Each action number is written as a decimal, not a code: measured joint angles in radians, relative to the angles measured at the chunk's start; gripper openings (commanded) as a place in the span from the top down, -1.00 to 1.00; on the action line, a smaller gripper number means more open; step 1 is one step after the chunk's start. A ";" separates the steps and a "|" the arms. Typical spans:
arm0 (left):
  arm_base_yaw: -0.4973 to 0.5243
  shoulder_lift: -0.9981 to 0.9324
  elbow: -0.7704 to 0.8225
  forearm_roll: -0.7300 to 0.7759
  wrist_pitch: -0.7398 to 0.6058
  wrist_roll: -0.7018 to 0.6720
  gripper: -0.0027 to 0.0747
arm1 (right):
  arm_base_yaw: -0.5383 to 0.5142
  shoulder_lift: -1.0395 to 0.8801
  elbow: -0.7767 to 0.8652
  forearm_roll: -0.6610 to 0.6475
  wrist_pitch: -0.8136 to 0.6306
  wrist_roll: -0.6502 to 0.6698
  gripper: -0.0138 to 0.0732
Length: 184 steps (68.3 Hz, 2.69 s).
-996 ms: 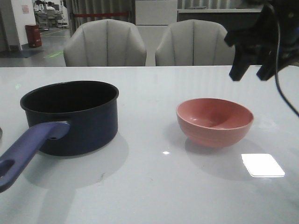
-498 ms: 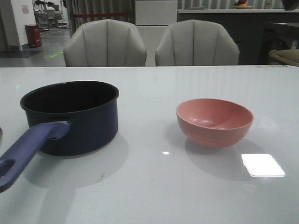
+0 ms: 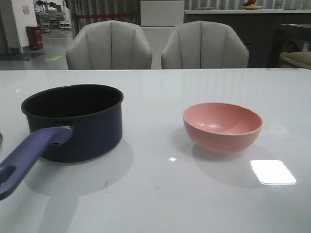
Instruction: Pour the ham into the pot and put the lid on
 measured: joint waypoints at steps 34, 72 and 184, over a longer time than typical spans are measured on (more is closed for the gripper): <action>0.000 0.000 0.000 0.000 0.000 0.000 -0.72 | 0.000 -0.138 0.093 0.006 0.035 0.000 0.28; 0.000 0.373 -0.297 0.246 0.161 -0.256 -0.75 | 0.000 -0.138 0.093 0.008 0.035 0.000 0.27; 0.453 1.710 -0.920 -0.042 0.537 -0.026 -0.72 | 0.000 -0.138 0.093 0.008 0.035 0.000 0.27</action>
